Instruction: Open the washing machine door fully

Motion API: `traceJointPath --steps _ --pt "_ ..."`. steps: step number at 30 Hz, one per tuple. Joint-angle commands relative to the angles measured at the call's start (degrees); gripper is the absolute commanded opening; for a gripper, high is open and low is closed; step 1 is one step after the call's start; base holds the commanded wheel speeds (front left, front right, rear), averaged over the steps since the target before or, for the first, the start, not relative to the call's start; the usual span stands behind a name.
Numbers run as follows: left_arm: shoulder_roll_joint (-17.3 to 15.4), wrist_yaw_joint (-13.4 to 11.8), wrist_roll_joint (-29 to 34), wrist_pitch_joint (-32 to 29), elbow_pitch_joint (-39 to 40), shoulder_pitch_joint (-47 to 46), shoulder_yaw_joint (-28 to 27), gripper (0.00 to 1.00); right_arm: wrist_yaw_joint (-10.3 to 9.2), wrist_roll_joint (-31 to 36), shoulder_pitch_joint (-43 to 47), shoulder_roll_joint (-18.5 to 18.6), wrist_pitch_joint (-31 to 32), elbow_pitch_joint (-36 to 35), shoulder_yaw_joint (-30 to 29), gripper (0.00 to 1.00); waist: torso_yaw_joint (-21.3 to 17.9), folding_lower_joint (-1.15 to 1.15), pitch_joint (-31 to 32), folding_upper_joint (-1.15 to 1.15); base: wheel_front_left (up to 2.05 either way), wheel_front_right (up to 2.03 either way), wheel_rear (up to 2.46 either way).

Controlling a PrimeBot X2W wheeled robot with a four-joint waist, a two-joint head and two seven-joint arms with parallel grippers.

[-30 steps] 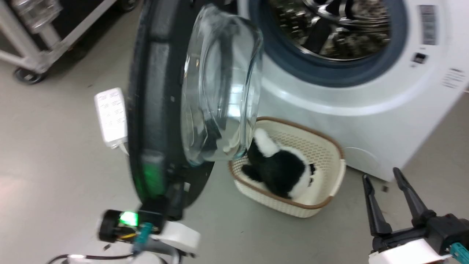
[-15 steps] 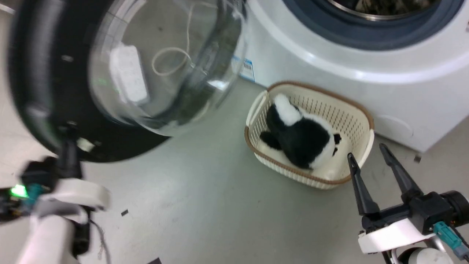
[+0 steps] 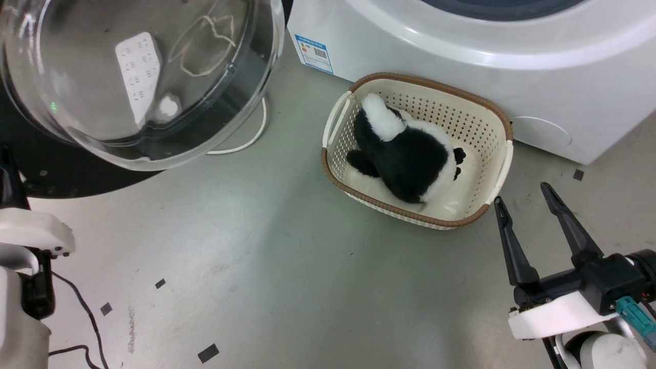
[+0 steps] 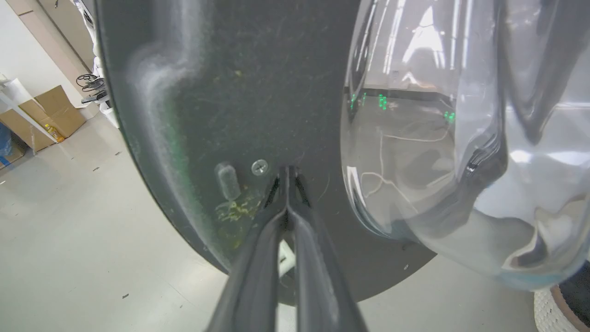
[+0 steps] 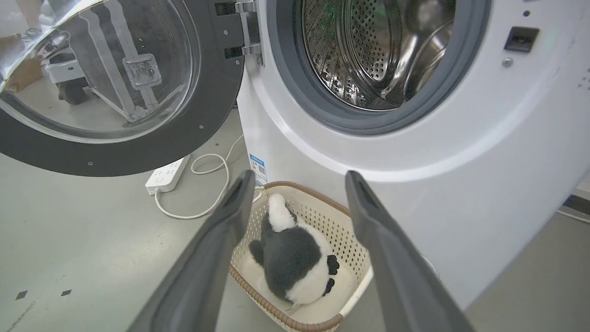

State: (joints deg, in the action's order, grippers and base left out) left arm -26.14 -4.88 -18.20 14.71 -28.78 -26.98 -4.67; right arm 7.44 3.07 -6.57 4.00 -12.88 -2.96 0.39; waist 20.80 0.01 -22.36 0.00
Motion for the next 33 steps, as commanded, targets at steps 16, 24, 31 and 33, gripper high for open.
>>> traceJointPath --steps 16,24,31,33 --pt "9.1 0.9 8.1 0.3 17.8 8.3 -2.1 0.0 0.05 -0.3 -0.1 -0.3 -1.9 1.4 -2.4 1.0 -4.4 -0.01 10.5 0.0 0.0 0.0 0.0" --pt "17.0 1.4 12.0 0.3 28.4 20.6 2.4 0.0 0.05 -0.5 4.4 -1.0 -2.1 1.1 -4.9 1.0 -10.8 -0.01 19.2 0.0 0.0 0.0 0.0" --pt "20.3 0.4 15.5 0.3 30.8 27.6 7.3 0.0 0.05 -1.2 8.2 -1.1 -2.1 1.1 -4.8 1.0 -14.9 -0.01 21.9 0.0 0.0 0.0 0.0" --pt "20.7 0.1 16.5 0.3 30.6 28.7 8.7 0.0 0.05 -1.8 9.0 -1.1 -2.1 1.5 -5.1 1.0 -15.9 -0.01 22.2 0.0 0.0 0.0 0.0"
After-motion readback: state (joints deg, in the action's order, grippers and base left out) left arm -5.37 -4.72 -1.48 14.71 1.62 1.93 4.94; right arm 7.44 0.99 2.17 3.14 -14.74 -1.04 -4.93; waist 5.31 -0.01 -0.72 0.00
